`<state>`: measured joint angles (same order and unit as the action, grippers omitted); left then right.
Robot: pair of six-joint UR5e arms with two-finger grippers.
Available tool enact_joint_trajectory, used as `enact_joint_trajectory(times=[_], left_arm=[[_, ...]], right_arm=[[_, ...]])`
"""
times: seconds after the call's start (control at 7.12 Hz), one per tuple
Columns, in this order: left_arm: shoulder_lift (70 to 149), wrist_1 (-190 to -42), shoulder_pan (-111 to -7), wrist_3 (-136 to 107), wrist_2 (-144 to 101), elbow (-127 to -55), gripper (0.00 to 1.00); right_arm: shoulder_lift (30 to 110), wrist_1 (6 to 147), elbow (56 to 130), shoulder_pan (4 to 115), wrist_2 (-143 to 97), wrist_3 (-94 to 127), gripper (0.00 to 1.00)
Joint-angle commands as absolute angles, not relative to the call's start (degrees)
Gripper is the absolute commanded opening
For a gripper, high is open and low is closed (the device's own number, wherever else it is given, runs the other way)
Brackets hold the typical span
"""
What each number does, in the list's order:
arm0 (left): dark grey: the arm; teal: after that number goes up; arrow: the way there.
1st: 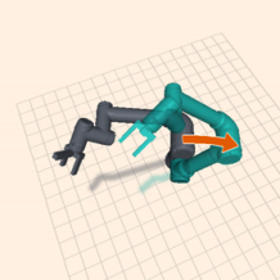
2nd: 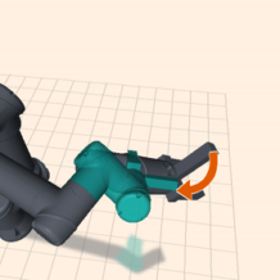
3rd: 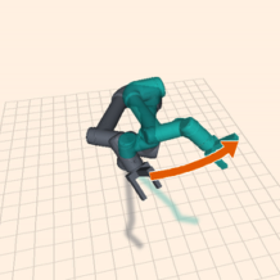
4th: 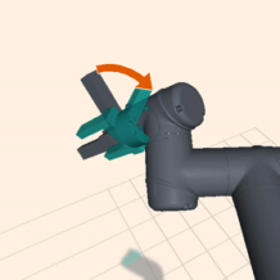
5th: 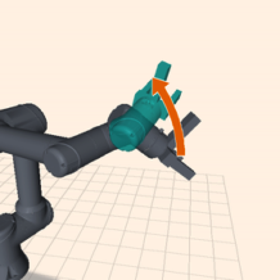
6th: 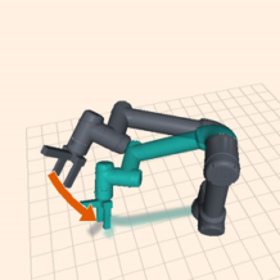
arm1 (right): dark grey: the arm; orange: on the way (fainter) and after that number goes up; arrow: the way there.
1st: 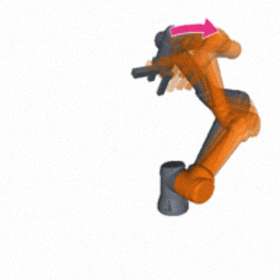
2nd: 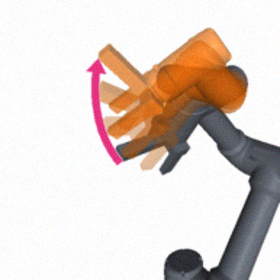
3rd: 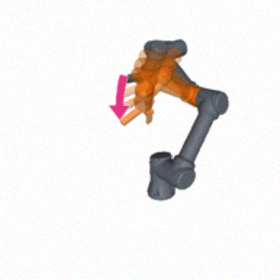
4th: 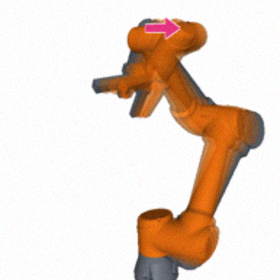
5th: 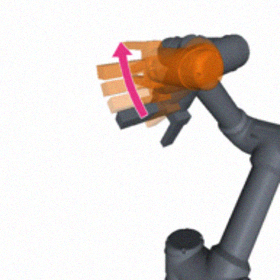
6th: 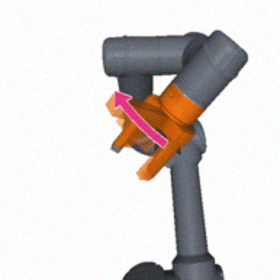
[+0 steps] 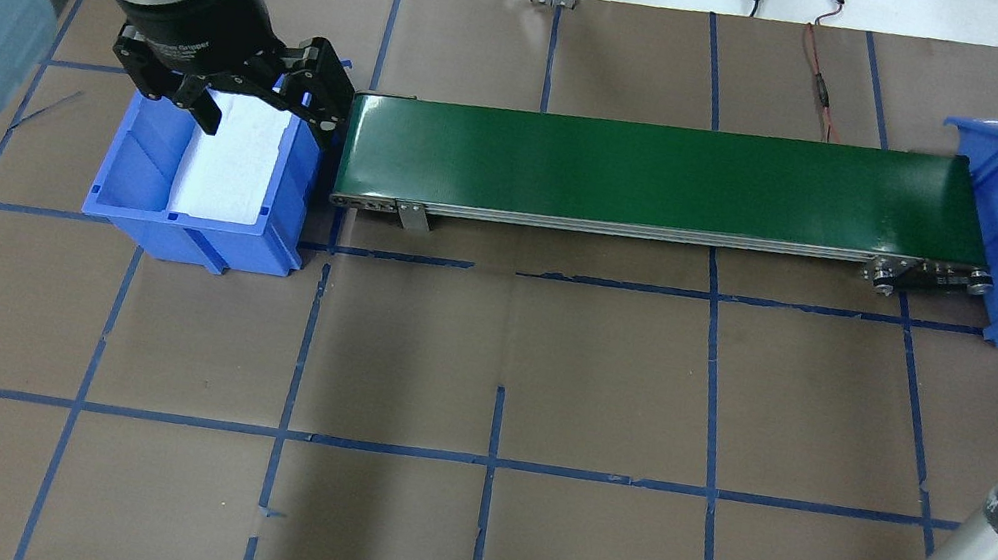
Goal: Transport two buttons from left to right
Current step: 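Carry the red button into the far blue bin and release it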
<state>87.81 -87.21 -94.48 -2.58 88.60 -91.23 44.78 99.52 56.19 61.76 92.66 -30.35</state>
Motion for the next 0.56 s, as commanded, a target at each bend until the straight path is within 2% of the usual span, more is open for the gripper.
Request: enact_joint_trajectory(times=[0.0,0.42], left_arm=[[87.71,-87.28,-94.48,-2.64,88.51,-91.23,1.00],[87.54,-87.36,-94.48,-2.64,88.59,-91.41,1.00]], right_arm=[[43.51,99.67,56.16,61.44,92.72,-30.41,0.12],[41.75,100.81,55.90,60.91,92.64,-30.32,0.16]])
